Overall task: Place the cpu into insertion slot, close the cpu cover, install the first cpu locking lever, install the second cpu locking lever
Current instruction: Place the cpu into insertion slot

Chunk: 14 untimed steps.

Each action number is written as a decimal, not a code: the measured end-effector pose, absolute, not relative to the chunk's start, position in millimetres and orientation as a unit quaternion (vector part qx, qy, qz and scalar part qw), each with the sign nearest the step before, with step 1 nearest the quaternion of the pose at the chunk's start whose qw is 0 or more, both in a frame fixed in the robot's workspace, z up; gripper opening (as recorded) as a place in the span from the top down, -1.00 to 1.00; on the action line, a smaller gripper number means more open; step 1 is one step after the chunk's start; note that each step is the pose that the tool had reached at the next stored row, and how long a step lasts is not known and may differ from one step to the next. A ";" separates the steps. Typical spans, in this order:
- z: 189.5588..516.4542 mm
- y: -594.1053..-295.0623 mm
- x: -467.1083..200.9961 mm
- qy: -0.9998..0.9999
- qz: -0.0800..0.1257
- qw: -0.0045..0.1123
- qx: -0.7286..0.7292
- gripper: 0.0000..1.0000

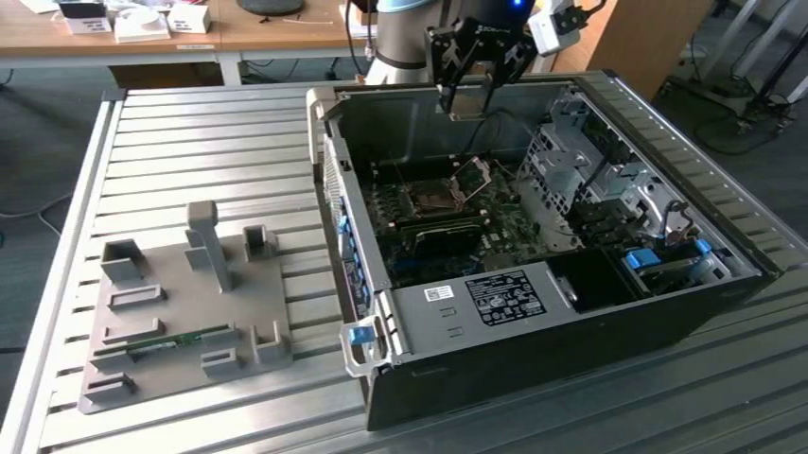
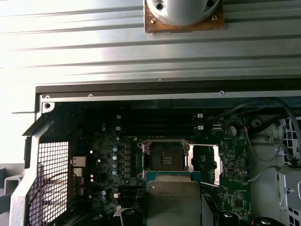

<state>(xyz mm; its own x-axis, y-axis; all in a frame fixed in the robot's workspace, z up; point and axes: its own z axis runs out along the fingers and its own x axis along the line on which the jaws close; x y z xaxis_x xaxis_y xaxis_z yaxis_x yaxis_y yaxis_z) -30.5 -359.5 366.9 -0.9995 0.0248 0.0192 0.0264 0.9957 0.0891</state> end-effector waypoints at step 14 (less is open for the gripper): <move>363.9 -359.5 -30.5 -0.999 -0.045 0.009 -0.013 -0.08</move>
<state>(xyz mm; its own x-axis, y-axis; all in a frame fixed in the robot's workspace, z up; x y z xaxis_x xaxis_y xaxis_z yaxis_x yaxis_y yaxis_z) -30.5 -359.5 363.9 -0.9995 0.0248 0.0193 0.0264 0.9957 0.0890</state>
